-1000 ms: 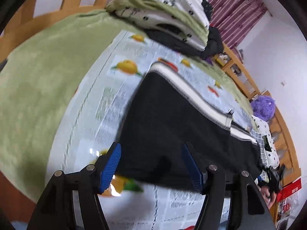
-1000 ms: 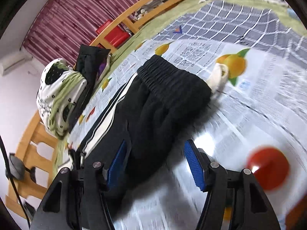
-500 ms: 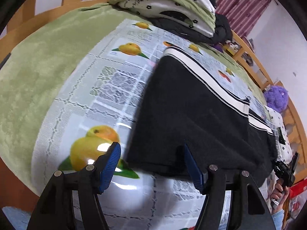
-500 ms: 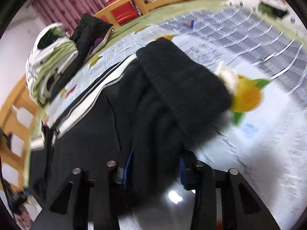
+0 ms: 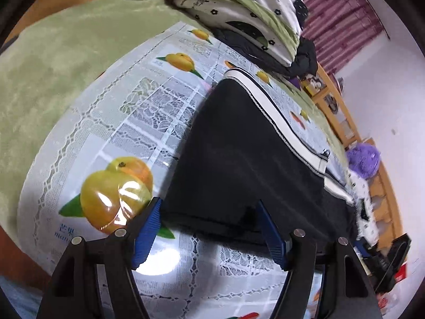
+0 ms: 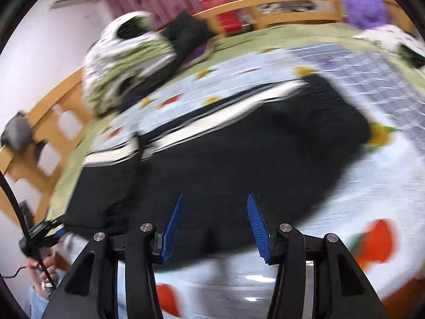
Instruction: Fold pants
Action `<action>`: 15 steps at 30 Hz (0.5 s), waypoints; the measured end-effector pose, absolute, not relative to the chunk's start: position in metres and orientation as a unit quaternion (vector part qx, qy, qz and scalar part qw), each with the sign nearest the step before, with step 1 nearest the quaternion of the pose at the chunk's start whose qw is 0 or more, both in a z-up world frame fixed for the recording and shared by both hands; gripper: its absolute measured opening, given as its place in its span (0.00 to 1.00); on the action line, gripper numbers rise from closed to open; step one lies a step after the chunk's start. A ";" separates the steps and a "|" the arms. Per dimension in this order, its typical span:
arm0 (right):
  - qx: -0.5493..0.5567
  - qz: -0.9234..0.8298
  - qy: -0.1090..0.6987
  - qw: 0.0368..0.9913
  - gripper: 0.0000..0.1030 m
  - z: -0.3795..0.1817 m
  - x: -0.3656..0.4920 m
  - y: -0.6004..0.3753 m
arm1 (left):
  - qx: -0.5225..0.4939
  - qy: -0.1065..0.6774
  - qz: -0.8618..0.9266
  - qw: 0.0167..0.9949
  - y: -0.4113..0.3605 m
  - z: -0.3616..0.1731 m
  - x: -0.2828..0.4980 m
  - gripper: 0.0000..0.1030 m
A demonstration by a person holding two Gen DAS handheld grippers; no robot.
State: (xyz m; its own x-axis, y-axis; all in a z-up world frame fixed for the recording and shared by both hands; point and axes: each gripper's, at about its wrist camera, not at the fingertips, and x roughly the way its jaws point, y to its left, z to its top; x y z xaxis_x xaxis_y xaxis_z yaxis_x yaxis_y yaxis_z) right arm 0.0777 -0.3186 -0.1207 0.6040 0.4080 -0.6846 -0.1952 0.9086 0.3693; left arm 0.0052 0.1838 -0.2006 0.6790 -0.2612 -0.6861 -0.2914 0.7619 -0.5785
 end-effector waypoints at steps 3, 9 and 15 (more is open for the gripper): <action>0.136 0.217 0.404 0.878 0.48 -0.124 0.079 -0.272 | -0.379 0.382 0.012 0.843 0.189 -0.205 -0.004 0.67; 0.119 0.237 0.448 0.854 0.20 -0.163 0.089 -0.198 | -0.373 0.384 0.008 0.844 0.187 -0.206 -0.003 0.67; 0.073 0.227 0.435 0.868 0.14 -0.166 0.070 -0.188 | -0.398 0.383 -0.012 0.834 0.196 -0.211 0.001 0.67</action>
